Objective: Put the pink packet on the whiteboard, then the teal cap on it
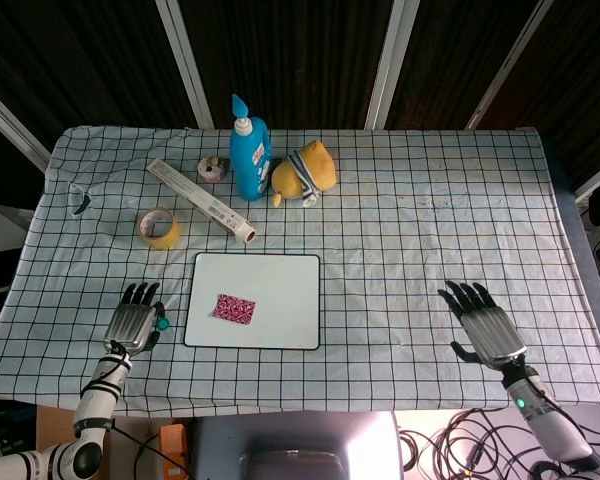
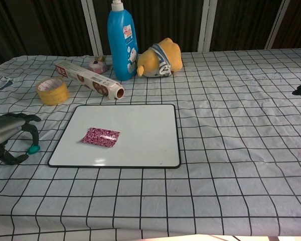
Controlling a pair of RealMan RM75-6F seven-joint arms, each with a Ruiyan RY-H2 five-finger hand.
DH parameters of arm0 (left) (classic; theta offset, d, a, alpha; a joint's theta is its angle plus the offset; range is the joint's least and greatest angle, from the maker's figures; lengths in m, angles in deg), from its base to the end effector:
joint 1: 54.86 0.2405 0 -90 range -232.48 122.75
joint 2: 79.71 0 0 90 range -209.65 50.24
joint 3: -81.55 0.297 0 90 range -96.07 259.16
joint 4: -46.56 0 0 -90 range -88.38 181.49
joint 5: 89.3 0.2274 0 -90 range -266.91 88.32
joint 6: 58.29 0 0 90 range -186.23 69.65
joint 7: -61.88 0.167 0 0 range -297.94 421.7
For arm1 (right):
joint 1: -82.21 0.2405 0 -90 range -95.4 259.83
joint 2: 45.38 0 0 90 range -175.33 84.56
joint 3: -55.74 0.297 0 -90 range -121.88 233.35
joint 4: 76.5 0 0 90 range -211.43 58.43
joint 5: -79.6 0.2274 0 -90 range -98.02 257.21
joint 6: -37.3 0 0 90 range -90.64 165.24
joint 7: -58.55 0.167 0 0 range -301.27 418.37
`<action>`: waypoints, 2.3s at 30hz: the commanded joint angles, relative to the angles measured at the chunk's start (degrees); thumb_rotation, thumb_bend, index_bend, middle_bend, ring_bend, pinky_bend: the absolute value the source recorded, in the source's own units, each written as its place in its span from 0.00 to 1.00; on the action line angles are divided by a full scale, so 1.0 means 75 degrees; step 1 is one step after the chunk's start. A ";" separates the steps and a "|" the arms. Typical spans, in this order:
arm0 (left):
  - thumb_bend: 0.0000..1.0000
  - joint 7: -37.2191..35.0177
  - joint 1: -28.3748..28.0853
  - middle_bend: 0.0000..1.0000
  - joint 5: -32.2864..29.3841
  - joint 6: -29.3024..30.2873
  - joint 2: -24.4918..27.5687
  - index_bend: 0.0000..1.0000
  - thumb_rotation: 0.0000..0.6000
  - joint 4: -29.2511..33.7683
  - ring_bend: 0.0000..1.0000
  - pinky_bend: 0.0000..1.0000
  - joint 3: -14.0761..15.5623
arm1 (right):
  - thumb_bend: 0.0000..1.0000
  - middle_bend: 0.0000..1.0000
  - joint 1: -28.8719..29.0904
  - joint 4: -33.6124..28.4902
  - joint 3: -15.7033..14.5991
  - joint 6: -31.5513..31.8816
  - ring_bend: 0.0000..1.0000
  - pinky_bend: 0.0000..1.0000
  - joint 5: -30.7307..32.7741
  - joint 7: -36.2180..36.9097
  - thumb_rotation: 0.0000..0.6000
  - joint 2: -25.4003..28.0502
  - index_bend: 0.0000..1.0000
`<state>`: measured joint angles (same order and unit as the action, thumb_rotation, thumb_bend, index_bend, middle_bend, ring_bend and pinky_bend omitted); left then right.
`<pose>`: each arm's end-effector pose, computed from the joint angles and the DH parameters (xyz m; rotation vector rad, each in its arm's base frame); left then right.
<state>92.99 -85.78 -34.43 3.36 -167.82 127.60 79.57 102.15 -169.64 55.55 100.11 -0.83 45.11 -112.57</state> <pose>-0.3084 0.3364 -0.0307 -1.7079 -0.9546 -0.4994 -0.3259 -0.2730 0.0775 1.8003 -0.9192 0.6424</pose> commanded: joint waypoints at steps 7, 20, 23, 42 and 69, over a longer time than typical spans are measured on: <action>0.36 -0.0014 0.0051 0.08 0.0137 0.0049 0.0007 0.49 1.00 0.0046 0.00 0.04 -0.0049 | 0.25 0.00 -0.0001 0.0000 0.0009 0.0002 0.00 0.00 0.0021 0.0020 1.00 0.0015 0.00; 0.36 -0.0101 -0.0098 0.09 0.0334 0.0223 0.0260 0.52 1.00 0.0844 0.00 0.04 -0.0522 | 0.25 0.00 -0.0013 0.0053 0.0017 0.0049 0.00 0.00 -0.0045 0.0188 1.00 0.0099 0.00; 0.36 0.0176 -0.0271 0.10 0.0405 0.0313 0.0164 0.52 1.00 0.1186 0.00 0.04 -0.0649 | 0.25 0.00 -0.0009 0.0095 0.0030 0.0042 0.00 0.00 -0.0045 0.0283 1.00 0.0133 0.00; 0.36 0.0977 -0.1393 0.10 -0.0415 -0.0285 -0.1715 0.50 1.00 -0.0222 0.00 0.04 -0.1173 | 0.25 0.00 -0.0010 0.0461 0.0068 -0.0121 0.00 0.00 0.0027 0.1024 1.00 0.0303 0.00; 0.36 -0.0986 0.0970 0.05 0.2783 0.2740 0.1432 0.02 1.00 0.2444 0.00 0.01 0.0991 | 0.25 0.00 -0.1580 -0.0442 -0.0522 0.2773 0.00 0.00 -0.1517 0.0190 1.00 0.0724 0.00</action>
<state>93.67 -85.01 -22.13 16.93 -162.20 143.81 81.15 93.97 -171.24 53.30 115.44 -8.25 49.28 -107.52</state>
